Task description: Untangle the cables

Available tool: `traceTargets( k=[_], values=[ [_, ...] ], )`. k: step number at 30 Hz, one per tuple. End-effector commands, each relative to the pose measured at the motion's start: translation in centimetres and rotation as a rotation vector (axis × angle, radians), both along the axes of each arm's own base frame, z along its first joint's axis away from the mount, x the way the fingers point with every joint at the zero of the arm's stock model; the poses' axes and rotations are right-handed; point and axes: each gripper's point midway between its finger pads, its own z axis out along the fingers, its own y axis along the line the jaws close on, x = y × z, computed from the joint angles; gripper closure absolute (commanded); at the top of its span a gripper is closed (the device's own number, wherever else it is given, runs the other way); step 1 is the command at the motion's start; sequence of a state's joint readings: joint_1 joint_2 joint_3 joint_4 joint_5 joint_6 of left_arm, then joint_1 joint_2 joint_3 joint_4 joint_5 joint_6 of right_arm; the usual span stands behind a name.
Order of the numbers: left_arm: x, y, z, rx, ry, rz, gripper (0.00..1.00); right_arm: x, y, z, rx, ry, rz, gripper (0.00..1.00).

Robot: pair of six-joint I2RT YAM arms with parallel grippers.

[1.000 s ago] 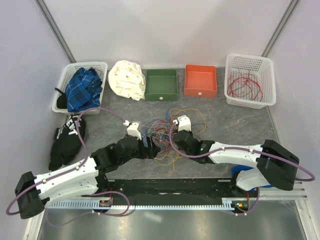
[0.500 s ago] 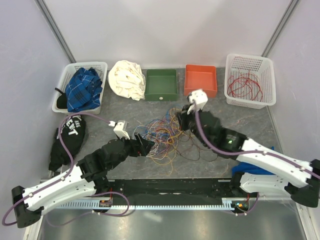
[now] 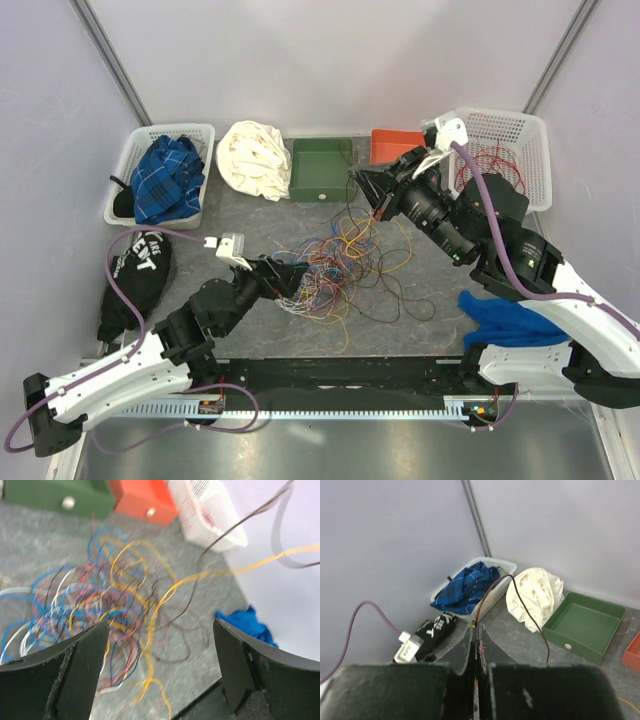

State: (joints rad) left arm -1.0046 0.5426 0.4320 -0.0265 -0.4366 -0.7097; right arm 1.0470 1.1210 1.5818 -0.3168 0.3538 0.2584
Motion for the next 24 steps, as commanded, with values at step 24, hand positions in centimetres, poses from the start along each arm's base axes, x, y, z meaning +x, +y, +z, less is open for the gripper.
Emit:
traceTargets(
  k=[24],
  values=[
    [4.6,-2.7,5.7,0.096,-0.203,0.089,0.09,-2.7,-0.8,-9.8,-0.132,0.140,0.101,1.00]
  ],
)
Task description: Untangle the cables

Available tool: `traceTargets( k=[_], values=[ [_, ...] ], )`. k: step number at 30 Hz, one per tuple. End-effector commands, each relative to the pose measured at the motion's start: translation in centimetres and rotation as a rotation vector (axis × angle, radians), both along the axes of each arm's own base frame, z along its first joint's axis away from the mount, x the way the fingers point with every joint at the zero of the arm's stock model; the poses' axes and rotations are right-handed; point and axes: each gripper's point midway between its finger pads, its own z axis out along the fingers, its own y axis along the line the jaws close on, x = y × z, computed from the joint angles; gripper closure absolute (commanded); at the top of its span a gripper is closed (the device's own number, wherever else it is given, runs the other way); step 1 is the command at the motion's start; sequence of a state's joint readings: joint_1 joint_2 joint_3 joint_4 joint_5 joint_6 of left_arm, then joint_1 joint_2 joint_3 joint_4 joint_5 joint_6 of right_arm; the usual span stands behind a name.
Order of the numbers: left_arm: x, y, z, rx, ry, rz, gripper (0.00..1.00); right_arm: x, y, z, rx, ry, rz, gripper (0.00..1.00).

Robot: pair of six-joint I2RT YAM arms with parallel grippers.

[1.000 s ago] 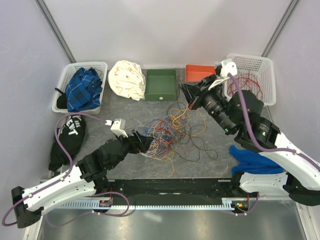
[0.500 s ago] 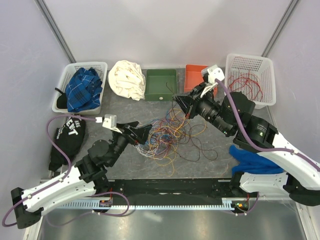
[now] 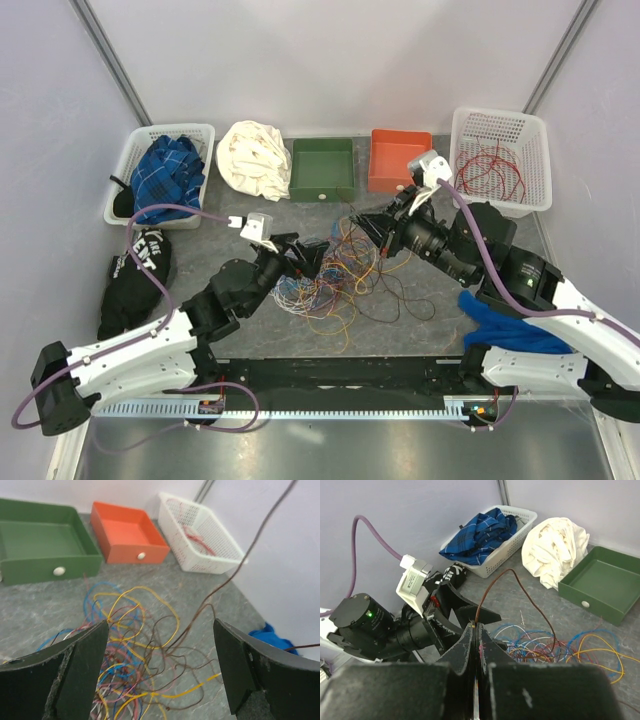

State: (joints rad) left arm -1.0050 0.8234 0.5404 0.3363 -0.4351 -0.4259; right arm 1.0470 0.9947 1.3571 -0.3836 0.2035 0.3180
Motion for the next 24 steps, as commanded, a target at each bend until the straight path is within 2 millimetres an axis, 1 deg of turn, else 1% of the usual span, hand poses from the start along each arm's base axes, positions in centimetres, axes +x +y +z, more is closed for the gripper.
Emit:
traceTargets(
  k=[1,2,3,4,5,7,8,10,11,12,13,15,16,18,19,20,21,22,23,24],
  values=[
    [1.7,2.2,-0.4,0.025,0.088,0.164,0.09,0.9,-1.7,-3.1,-0.048,0.026,-0.091,1.00],
    [2.2,3.3,-3.0,0.084,0.170,0.238,0.09,1.0,-1.9,-3.8,-0.060,0.031,-0.105,1.00],
    [2.5,3.8,-4.2,0.115,0.209,0.263,0.09,1.0,-2.2,-5.3,-0.083,0.043,-0.118,1.00],
    [3.0,4.5,-5.0,0.129,0.250,0.298,0.09,1.1,-2.4,-5.9,-0.086,0.051,-0.127,1.00],
    [3.1,4.6,-7.2,0.163,0.323,0.303,0.08,1.2,-2.6,-7.3,-0.108,0.063,-0.138,1.00],
    [3.2,4.4,-9.2,0.173,0.394,0.277,0.08,1.0,-3.2,-7.9,-0.102,0.067,-0.151,1.00],
    [3.2,4.2,-9.9,0.158,0.425,0.273,0.08,1.1,-3.6,-8.8,-0.113,0.077,-0.169,1.00],
    [3.1,3.5,-11.7,0.176,0.470,0.252,0.08,1.0,-4.2,-8.9,-0.104,0.075,-0.180,1.00],
    [3.0,3.2,-12.1,0.169,0.488,0.245,0.08,0.9,-4.3,-9.2,-0.103,0.080,-0.180,1.00],
    [3.0,2.8,-12.8,0.179,0.506,0.239,0.08,0.7,-4.6,-8.9,-0.093,0.078,-0.180,1.00],
    [2.9,2.4,-12.9,0.172,0.516,0.218,0.08,0.6,-4.7,-9.0,-0.094,0.079,-0.180,1.00],
    [2.9,1.8,-12.3,0.146,0.505,0.190,0.08,0.4,-5.0,-8.2,-0.080,0.071,-0.178,1.00],
    [2.8,1.2,-11.3,0.101,0.473,0.152,0.08,0.4,-5.2,-8.2,-0.085,0.070,-0.181,1.00],
    [2.7,0.7,-9.4,0.048,0.399,0.106,0.08,0.3,-5.3,-7.3,-0.076,0.059,-0.178,1.00],
    [2.3,0.5,-7.4,-0.034,0.323,0.058,0.08,0.3,-5.5,-7.2,-0.078,0.057,-0.179,1.00],
    [2.0,0.5,-6.7,-0.050,0.272,0.033,0.08,0.3,-5.5,-7.1,-0.078,0.055,-0.179,1.00],
    [1.6,0.6,-5.9,-0.082,0.228,0.010,0.08,0.2,-5.5,-7.0,-0.078,0.055,-0.177,1.00],
    [0.6,0.8,-6.0,-0.109,0.187,-0.039,0.08,0.2,-5.5,-7.0,-0.080,0.055,-0.179,1.00],
    [0.1,0.5,-3.6,-0.153,0.066,-0.089,0.08,0.3,-5.5,-7.0,-0.080,0.055,-0.179,1.00],
    [-0.5,0.2,-2.9,-0.161,0.006,-0.136,0.09,0.3,-5.4,-7.1,-0.083,0.056,-0.179,1.00]
  ],
)
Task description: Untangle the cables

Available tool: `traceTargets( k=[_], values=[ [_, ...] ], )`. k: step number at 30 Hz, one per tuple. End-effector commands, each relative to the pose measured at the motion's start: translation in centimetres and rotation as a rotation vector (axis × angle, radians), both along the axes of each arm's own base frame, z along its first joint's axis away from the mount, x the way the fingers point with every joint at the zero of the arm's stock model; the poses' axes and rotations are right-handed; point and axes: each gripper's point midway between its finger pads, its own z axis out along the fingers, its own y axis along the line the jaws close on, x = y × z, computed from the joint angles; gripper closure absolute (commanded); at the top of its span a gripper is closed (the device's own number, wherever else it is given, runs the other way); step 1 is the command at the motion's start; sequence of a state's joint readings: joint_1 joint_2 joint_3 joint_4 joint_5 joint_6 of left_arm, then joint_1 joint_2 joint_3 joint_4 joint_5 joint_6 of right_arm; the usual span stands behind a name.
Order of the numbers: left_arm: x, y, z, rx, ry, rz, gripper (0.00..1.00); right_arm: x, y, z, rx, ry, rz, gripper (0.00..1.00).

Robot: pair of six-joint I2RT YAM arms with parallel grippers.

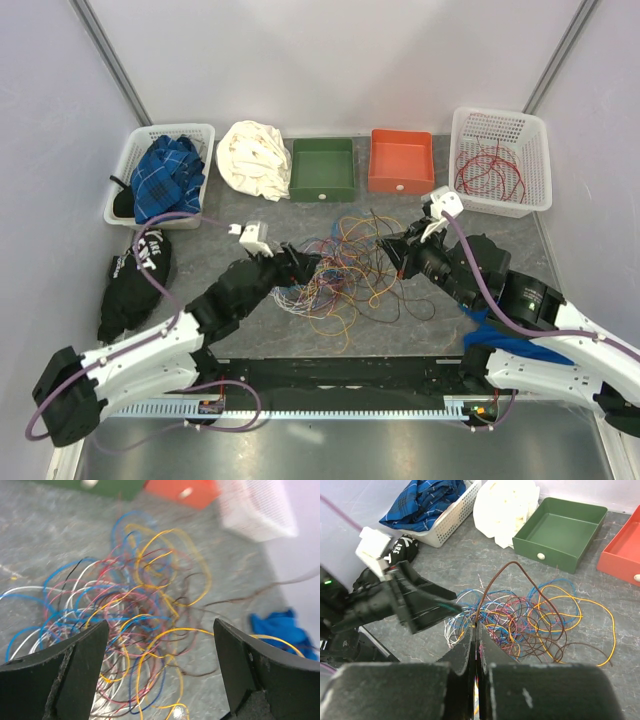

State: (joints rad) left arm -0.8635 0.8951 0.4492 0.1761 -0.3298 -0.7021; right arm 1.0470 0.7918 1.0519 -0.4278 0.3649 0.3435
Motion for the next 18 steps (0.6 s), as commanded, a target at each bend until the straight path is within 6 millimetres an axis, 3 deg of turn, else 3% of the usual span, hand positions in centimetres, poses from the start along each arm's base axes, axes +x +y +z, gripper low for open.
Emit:
traceTargets(
  k=[1,2,4,5,8,9,13,18],
  values=[
    [-3.3,-2.8,6.9,-0.193,-0.386,-0.285,0.11,0.2,-0.3,1.8,0.028,-0.023,-0.016,1.00],
    [-3.9,-3.5,7.4,-0.134,-0.479,-0.347,0.17,0.2,-0.3,1.8,0.025,-0.024,-0.017,1.00],
    [-5.4,-5.5,7.4,-0.055,-0.534,-0.417,0.18,0.4,0.0,1.5,0.015,-0.019,-0.015,1.00],
    [-5.4,-6.2,6.3,0.051,-0.569,-0.435,0.19,0.4,0.1,1.7,0.015,-0.022,-0.013,1.00],
    [-6.2,-7.8,5.6,0.184,-0.633,-0.452,0.19,0.6,0.5,1.7,0.007,-0.021,-0.006,1.00],
    [-6.0,-8.3,4.4,0.222,-0.618,-0.461,0.19,0.6,0.7,1.7,0.006,-0.022,-0.005,1.00],
    [-4.2,-8.9,3.0,0.314,-0.611,-0.410,0.19,0.6,0.9,1.9,0.007,-0.024,0.003,1.00],
    [-1.3,-8.9,3.1,0.407,-0.614,-0.278,0.19,0.3,1.0,2.4,0.018,-0.027,0.018,1.00]
  ],
)
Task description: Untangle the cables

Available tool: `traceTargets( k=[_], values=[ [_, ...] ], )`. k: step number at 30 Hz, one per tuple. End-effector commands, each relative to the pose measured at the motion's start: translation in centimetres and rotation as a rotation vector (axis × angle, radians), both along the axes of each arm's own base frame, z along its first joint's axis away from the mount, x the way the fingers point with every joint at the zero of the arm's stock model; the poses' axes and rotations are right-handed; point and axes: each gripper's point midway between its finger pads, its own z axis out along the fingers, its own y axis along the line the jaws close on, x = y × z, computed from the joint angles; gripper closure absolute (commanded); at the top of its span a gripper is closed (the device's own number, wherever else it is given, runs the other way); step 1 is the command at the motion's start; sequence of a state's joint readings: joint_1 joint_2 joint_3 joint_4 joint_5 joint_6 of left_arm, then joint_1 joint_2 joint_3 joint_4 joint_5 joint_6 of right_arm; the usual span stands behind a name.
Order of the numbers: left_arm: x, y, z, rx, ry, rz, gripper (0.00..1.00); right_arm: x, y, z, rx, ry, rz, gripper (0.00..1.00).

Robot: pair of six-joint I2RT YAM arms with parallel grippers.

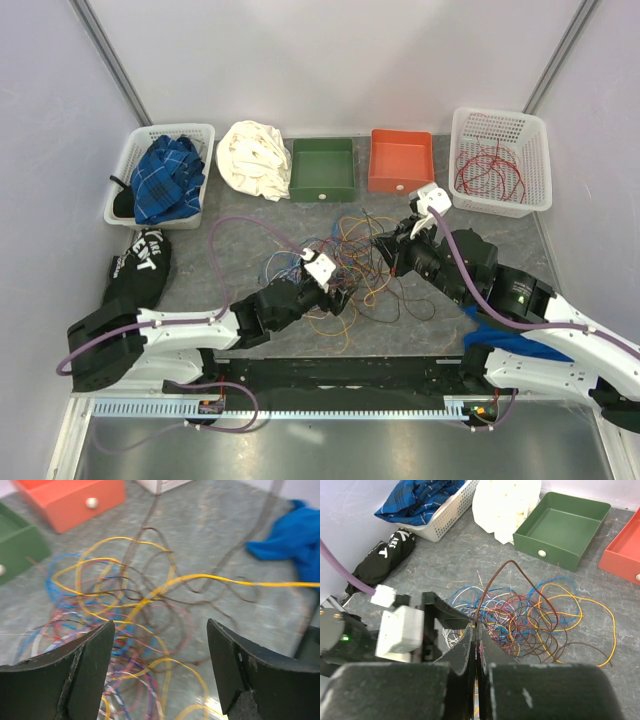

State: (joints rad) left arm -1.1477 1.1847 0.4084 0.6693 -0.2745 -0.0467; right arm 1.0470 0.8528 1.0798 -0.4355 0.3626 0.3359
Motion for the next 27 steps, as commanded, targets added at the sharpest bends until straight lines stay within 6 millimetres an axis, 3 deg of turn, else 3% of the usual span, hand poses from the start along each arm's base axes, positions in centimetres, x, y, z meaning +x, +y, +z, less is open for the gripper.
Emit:
traceTargets(
  k=[1,4,8,10,13,14,15,17,18,19,20,21,22,23,24,27],
  values=[
    [3.7,0.1,3.5,0.014,-0.157,0.161,0.20,-0.3,-0.1,3.0,0.061,-0.042,0.016,1.00],
    [5.0,0.1,3.4,0.040,-0.165,0.218,0.27,-0.4,-0.3,3.2,0.067,-0.046,0.016,1.00],
    [5.8,0.8,2.8,0.059,-0.142,0.270,0.83,-0.4,-0.6,3.3,0.069,-0.047,0.007,1.00],
    [5.8,1.4,2.9,0.059,-0.128,0.290,0.97,-0.3,-0.9,3.3,0.064,-0.050,-0.008,1.00],
    [5.3,2.4,4.1,0.043,-0.091,0.302,0.98,-0.2,-1.3,3.0,0.054,-0.053,-0.020,1.00],
    [5.0,2.7,5.0,0.026,-0.082,0.304,0.98,-0.1,-1.4,2.9,0.048,-0.057,-0.029,0.95],
    [4.7,3.3,6.3,0.011,-0.060,0.307,0.98,0.0,-1.4,2.7,0.041,-0.055,-0.031,0.74],
    [4.5,3.5,9.5,-0.037,-0.051,0.307,0.98,0.2,-1.5,1.4,0.011,-0.048,-0.045,0.48],
    [4.0,4.0,10.5,-0.032,-0.040,0.297,0.98,0.3,-1.6,1.0,0.001,-0.045,-0.052,0.30],
    [3.8,4.2,11.5,-0.037,-0.036,0.291,0.98,0.5,-1.6,-0.1,-0.020,-0.034,-0.061,0.24],
    [3.7,4.1,14.2,-0.082,-0.046,0.284,0.98,0.6,-1.6,-0.6,-0.033,-0.027,-0.065,0.18],
    [3.4,4.5,14.9,-0.070,-0.038,0.277,0.98,0.8,-1.7,-1.1,-0.044,-0.023,-0.079,0.11],
    [3.4,4.7,16.0,-0.078,-0.041,0.280,0.98,0.9,-1.7,-1.6,-0.055,-0.016,-0.087,0.08],
    [3.3,4.9,18.7,-0.117,-0.057,0.281,0.98,1.0,-1.9,-1.8,-0.061,-0.014,-0.097,0.06],
    [3.4,5.2,19.6,-0.117,-0.064,0.290,0.98,1.2,-2.2,-1.8,-0.064,-0.017,-0.118,0.04],
    [3.4,6.0,23.6,-0.151,-0.104,0.301,0.98,0.9,-2.2,-0.4,-0.018,-0.046,-0.102,0.04]
  ],
)
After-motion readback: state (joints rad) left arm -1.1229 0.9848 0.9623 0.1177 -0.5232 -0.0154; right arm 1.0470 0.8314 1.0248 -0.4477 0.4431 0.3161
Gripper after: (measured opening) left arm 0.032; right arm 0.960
